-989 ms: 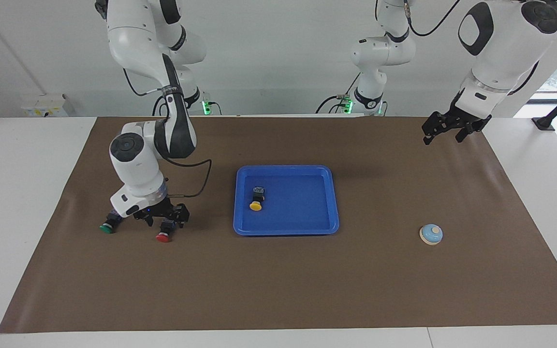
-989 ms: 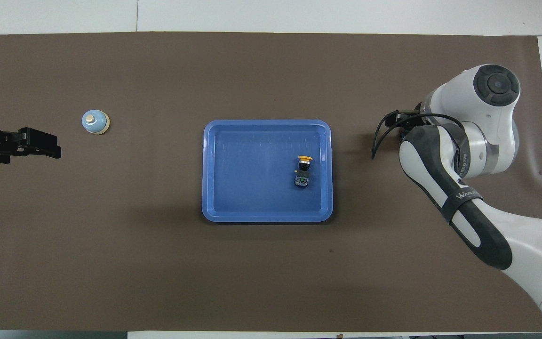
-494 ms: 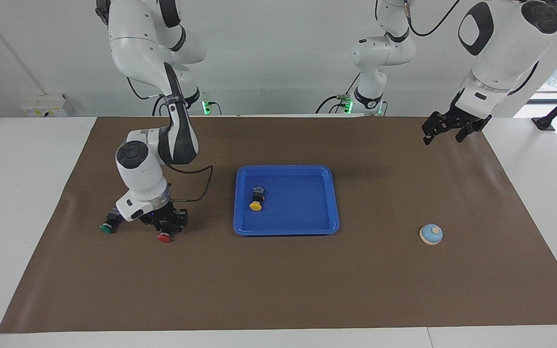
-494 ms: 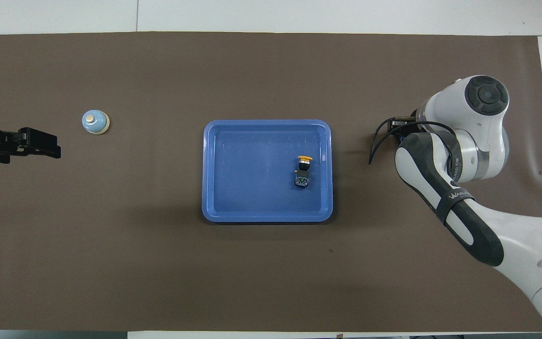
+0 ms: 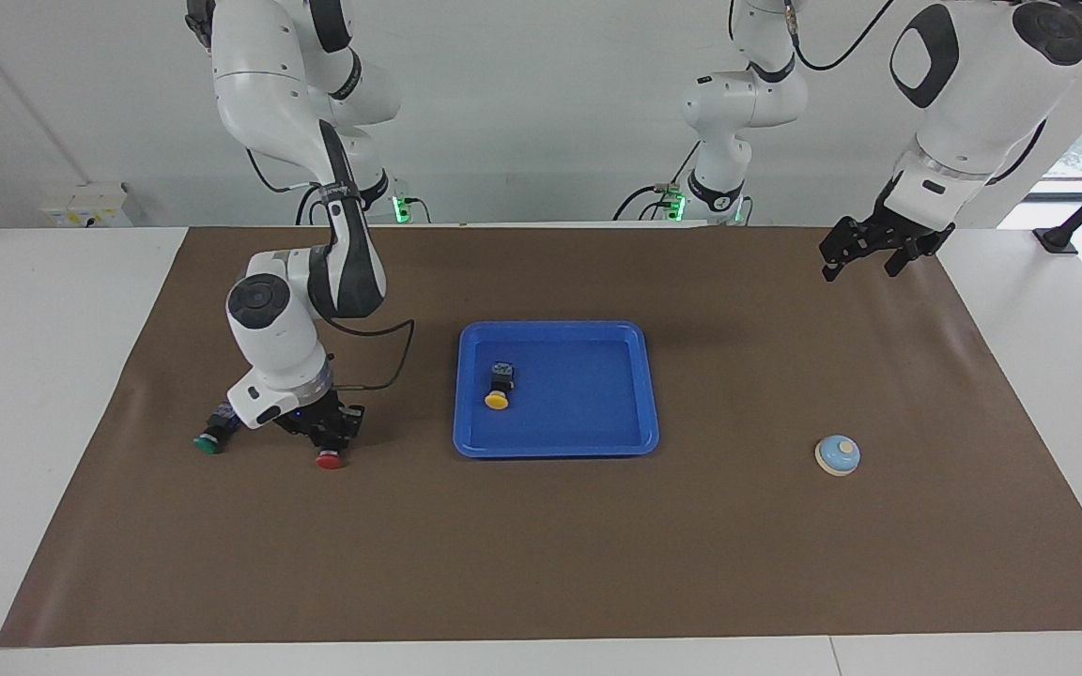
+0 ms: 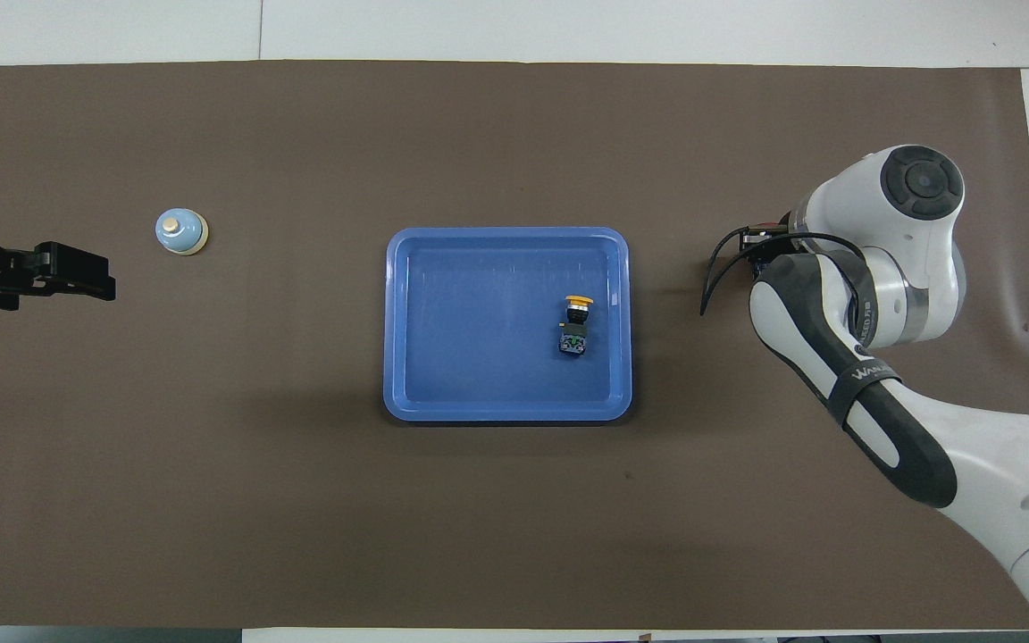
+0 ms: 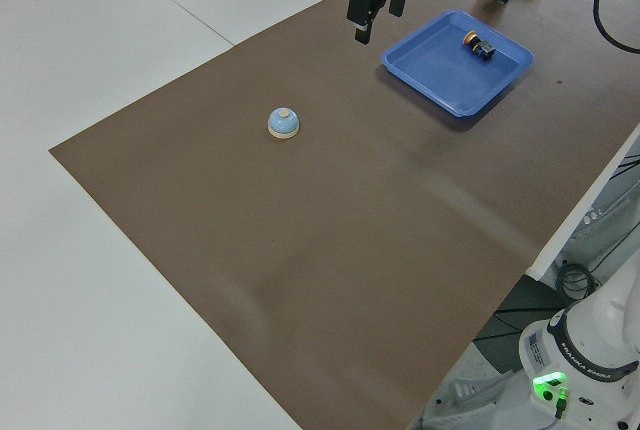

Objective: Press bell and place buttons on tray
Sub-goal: 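Move the right gripper to the red button and grasp it, then place the red button in the tray beside the yellow one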

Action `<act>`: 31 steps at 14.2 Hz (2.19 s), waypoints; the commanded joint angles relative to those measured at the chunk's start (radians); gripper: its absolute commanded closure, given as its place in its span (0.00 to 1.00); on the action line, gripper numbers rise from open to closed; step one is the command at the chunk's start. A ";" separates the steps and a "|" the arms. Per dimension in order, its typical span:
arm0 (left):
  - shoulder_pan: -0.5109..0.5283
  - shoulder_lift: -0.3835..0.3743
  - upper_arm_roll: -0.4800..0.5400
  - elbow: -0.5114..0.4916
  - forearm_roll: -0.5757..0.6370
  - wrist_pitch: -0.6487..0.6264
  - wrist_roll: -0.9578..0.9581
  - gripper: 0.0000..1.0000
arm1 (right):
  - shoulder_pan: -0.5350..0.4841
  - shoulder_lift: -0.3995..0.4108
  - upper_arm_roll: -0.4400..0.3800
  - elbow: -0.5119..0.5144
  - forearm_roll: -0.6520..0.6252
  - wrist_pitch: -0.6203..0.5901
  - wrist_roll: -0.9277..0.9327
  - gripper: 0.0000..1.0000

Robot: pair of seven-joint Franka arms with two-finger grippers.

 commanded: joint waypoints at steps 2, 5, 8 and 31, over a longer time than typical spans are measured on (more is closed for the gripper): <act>0.005 -0.010 0.000 0.001 -0.019 -0.008 -0.003 0.00 | 0.036 -0.008 0.022 0.195 0.009 -0.233 0.027 1.00; 0.005 -0.010 0.000 0.001 -0.019 -0.006 -0.003 0.00 | 0.148 0.024 0.022 0.347 0.027 -0.370 0.158 1.00; 0.005 -0.010 0.000 0.001 -0.019 -0.008 -0.003 0.00 | 0.290 0.051 0.021 0.432 0.047 -0.429 0.281 1.00; 0.005 -0.010 0.000 0.001 -0.019 -0.008 -0.003 0.00 | 0.472 0.025 0.005 0.282 0.049 -0.281 0.621 0.00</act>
